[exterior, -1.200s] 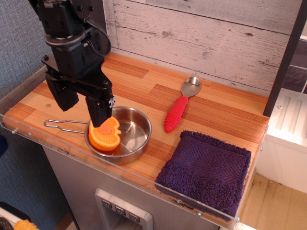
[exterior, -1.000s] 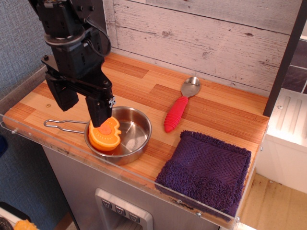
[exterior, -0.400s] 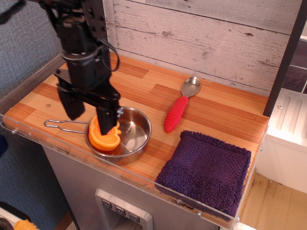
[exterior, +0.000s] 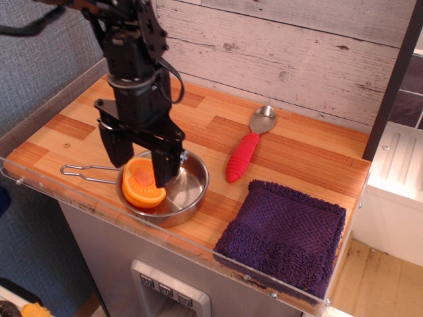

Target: Place the orange to the left of the red spoon

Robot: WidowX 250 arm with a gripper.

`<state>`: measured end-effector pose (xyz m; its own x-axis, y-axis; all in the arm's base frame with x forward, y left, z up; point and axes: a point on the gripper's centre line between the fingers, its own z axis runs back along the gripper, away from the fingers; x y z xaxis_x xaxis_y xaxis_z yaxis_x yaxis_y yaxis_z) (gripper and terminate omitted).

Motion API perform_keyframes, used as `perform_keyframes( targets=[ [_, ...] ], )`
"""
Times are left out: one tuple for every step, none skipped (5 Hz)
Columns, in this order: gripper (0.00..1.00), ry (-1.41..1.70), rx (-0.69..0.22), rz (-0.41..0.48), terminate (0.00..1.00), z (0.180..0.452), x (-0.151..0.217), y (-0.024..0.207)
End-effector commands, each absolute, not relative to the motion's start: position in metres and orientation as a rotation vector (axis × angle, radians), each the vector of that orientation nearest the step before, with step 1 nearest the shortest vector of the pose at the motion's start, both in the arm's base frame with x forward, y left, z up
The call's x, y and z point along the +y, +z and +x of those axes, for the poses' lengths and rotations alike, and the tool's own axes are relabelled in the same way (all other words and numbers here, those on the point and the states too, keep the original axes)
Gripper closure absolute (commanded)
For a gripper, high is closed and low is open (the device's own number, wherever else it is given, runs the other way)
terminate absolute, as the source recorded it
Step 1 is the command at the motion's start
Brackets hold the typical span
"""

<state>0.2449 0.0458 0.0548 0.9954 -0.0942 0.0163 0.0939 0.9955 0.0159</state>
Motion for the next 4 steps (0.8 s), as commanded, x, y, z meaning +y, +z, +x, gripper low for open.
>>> perform_keyframes(
  targets=[
    [0.0, -0.098, -0.006, 0.058, 0.0, 0.254, 0.043, 0.042],
    [0.0, -0.098, 0.012, 0.076, 0.0, 0.253, 0.044, 0.035],
    [0.0, -0.095, 0.018, 0.074, 0.0, 0.254, 0.044, 0.03],
    [0.0, -0.088, 0.023, 0.07, 0.0, 0.255, 0.044, 0.027]
  ],
)
